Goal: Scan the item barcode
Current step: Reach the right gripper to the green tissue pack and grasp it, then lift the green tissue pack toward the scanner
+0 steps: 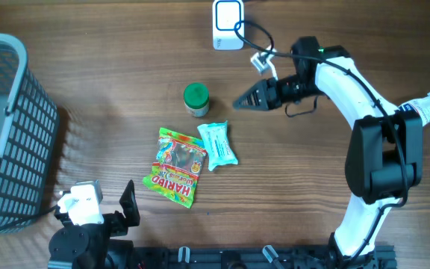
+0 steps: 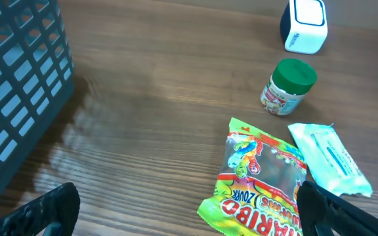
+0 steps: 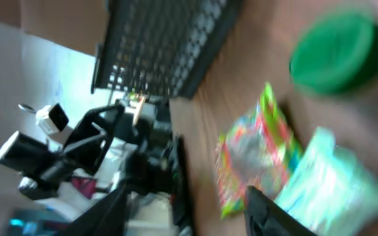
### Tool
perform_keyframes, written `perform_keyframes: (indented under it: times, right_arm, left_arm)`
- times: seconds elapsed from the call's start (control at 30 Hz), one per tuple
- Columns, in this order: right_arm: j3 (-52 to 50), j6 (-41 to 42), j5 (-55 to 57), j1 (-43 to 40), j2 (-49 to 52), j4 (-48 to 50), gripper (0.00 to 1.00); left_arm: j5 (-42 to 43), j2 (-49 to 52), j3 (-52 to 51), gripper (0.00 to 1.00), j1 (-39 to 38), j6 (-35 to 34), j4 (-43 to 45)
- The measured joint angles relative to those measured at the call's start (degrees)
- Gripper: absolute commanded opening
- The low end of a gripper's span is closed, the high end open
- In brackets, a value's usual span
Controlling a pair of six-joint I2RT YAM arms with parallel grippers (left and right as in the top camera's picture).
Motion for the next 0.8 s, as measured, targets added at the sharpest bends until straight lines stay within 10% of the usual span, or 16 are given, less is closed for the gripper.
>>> perform_keyframes:
  times: [0.33,0.8]
  right_arm:
    - [0.26,21.33,48.70,16.83,0.00,0.66,0.99]
    - [0.26,41.99,105.02,43.06,3.15,7.50,0.78]
  left_arm:
    - [0.00,0.00,0.00,1.00,0.00,0.00,0.00]
    - [0.00,0.00,0.00,1.00,0.00,0.00,0.00]
